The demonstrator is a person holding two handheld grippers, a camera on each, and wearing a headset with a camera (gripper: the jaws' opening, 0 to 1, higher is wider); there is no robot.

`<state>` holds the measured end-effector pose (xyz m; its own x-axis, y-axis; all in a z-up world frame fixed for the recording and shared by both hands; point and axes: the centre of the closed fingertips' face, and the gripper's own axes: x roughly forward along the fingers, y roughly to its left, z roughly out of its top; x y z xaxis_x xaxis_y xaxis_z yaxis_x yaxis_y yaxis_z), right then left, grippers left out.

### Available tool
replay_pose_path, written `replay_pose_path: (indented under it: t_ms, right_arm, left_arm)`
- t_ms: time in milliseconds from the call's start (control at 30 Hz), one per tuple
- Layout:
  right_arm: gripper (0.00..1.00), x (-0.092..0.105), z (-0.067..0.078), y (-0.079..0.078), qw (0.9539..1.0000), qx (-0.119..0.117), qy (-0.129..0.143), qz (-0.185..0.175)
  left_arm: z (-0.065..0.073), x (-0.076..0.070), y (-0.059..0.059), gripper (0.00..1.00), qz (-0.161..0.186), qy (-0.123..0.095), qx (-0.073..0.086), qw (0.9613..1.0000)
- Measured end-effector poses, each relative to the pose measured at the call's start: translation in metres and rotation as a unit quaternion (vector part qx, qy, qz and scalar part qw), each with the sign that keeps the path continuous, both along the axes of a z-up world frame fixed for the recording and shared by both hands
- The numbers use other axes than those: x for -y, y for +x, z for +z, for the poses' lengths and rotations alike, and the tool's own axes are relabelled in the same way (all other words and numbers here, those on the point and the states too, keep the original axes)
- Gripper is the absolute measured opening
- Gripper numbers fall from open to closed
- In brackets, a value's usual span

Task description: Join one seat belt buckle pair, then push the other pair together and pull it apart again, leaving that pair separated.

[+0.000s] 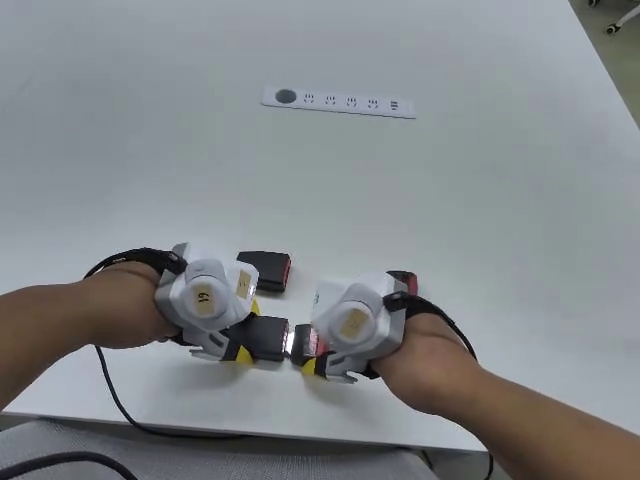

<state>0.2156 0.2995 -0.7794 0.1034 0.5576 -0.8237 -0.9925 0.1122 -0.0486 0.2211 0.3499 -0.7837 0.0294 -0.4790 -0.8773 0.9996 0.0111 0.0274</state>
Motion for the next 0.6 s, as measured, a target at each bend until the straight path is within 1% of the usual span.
replay_pose_path:
  t_ms: [67,133,200,267,433,567,600]
  right_arm:
    - [0.31,0.0002,-0.0032,0.0022,1.0000,0.000,-0.002,0.001]
    - [0.31,0.0017,-0.0001,0.0018,1.0000,0.000,-0.003,0.003]
    - [0.31,0.0013,-0.0003,0.0017,1.0000,-0.001,-0.004,0.005]
    - [0.31,0.0008,-0.0039,0.0023,1.0000,-0.001,-0.005,0.005]
    - [0.31,0.0042,-0.0018,0.0037,0.9999,0.007,-0.002,0.008]
    - [0.31,0.0046,-0.0022,0.0044,0.9999,0.001,0.003,0.010]
    - [0.31,0.0046,-0.0023,0.0047,0.9999,0.002,0.003,0.011]
  left_arm:
    - [0.0002,-0.0005,-0.0001,0.33,-0.001,0.000,-0.001,1.0000]
    - [-0.0001,0.0001,-0.0006,0.33,-0.003,0.002,-0.001,1.0000]
    - [-0.0001,0.0003,-0.0007,0.33,-0.004,0.004,-0.001,1.0000]
    - [-0.0002,-0.0003,-0.0008,0.33,-0.002,0.003,-0.002,1.0000]
    - [0.0013,-0.0016,-0.0003,0.33,0.010,-0.016,-0.005,0.9998]
    - [0.0009,-0.0051,0.0018,0.33,0.009,-0.017,-0.005,0.9998]
    - [0.0007,-0.0038,0.0012,0.33,0.010,-0.017,-0.006,0.9998]
